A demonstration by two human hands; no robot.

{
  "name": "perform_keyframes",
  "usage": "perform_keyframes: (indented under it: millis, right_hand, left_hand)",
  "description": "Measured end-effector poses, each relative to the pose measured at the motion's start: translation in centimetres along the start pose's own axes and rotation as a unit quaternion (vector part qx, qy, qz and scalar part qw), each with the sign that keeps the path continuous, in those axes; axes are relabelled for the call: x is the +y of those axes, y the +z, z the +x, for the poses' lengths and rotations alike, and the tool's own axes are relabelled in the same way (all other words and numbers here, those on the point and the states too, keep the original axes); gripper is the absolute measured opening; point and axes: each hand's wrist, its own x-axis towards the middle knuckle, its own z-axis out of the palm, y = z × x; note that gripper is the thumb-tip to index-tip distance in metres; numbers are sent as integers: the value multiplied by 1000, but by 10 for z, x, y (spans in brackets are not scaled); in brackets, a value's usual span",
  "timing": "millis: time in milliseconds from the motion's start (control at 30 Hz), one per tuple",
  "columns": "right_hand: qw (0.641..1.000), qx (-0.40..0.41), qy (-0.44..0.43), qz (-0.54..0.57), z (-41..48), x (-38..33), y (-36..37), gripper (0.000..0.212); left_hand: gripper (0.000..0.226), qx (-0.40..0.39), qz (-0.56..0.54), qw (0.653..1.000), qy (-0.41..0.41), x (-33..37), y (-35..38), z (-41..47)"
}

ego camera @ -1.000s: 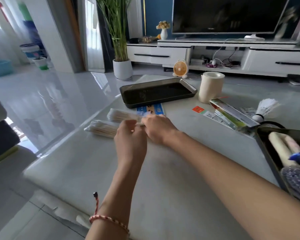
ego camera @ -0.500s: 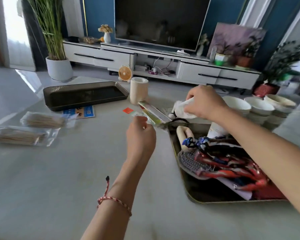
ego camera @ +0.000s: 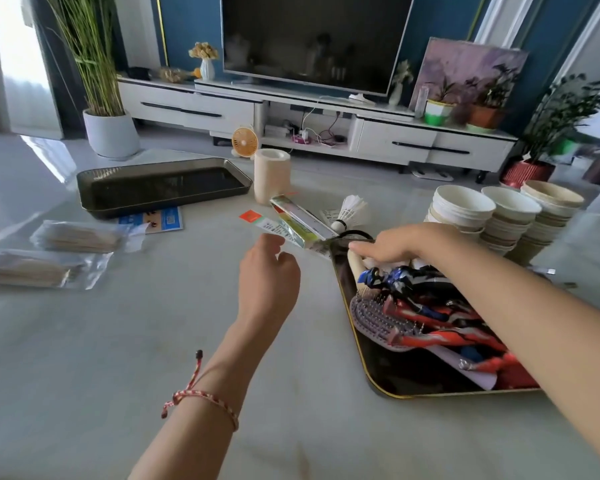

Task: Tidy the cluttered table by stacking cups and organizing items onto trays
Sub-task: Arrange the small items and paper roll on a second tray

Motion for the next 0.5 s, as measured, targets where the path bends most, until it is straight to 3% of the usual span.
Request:
perform_keyframes:
  millis: [67,167,300,500]
  right_hand:
    - [999,28,-9,25,2,-4,-4,70]
    - [984,162,-65,47,7,-15,-10,46]
    - [966,204,-123,101,18,-47,-12,26]
    - [968,200,-122,96,49,-84,1,51]
  left_hand:
    - [38,-2,-5,1000,0,1,-1,0]
    - [39,-6,-17,1000,-6,2,-4,2]
    - [36,-12,-17,1000,-22,-2,-14,8]
    - [34,-17,-8,998,-67,-15,-45,25]
